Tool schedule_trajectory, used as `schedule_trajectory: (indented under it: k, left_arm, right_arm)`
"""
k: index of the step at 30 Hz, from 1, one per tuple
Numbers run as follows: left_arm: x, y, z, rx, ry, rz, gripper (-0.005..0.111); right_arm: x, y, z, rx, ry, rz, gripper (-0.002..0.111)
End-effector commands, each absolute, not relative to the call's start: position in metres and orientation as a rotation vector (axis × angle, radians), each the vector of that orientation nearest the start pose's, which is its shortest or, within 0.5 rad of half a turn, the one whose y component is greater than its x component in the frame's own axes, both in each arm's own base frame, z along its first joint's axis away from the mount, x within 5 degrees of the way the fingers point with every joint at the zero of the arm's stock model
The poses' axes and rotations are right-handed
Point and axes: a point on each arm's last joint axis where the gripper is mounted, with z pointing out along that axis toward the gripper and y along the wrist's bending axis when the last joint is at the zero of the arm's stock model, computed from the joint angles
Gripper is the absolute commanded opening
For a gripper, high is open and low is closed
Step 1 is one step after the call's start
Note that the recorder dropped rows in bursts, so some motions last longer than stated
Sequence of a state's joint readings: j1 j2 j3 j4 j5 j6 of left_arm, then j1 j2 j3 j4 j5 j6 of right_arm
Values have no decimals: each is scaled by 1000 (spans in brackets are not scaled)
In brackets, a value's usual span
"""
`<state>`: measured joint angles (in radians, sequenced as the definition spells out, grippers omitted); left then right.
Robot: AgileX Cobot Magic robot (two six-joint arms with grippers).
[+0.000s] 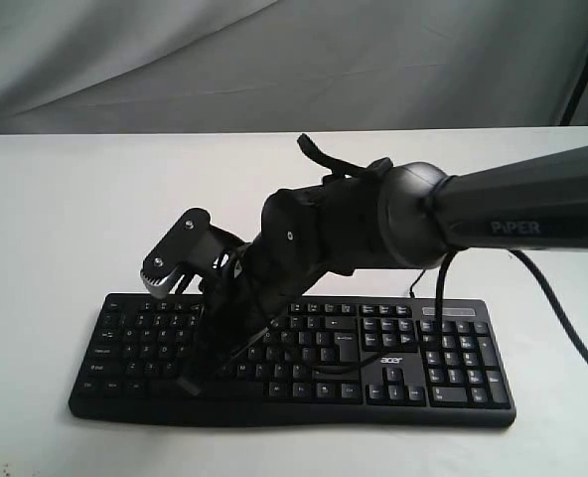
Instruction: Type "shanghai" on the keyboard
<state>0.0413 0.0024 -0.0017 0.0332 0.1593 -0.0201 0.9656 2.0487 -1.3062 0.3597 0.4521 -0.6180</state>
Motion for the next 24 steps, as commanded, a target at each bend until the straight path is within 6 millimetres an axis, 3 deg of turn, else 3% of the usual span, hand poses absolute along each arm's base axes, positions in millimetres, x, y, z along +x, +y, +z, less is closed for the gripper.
schedule_trajectory:
  k: [1,7,17,24]
  left_arm:
    - [56,2,199,-24,1637,39,0]
    - [56,2,199,-24,1637,39,0]
    - [56,2,199,-24,1637,39,0]
    - [56,2,199,-24,1637,39,0]
  right_arm:
    - [228,350,142,-1623,2151,414,0]
    - [228,351,129,-1628,2185,419,0]
    - [228,351,123,-1641,2191,425,0]
    - [233,366,147,-1642,2117,456,0]
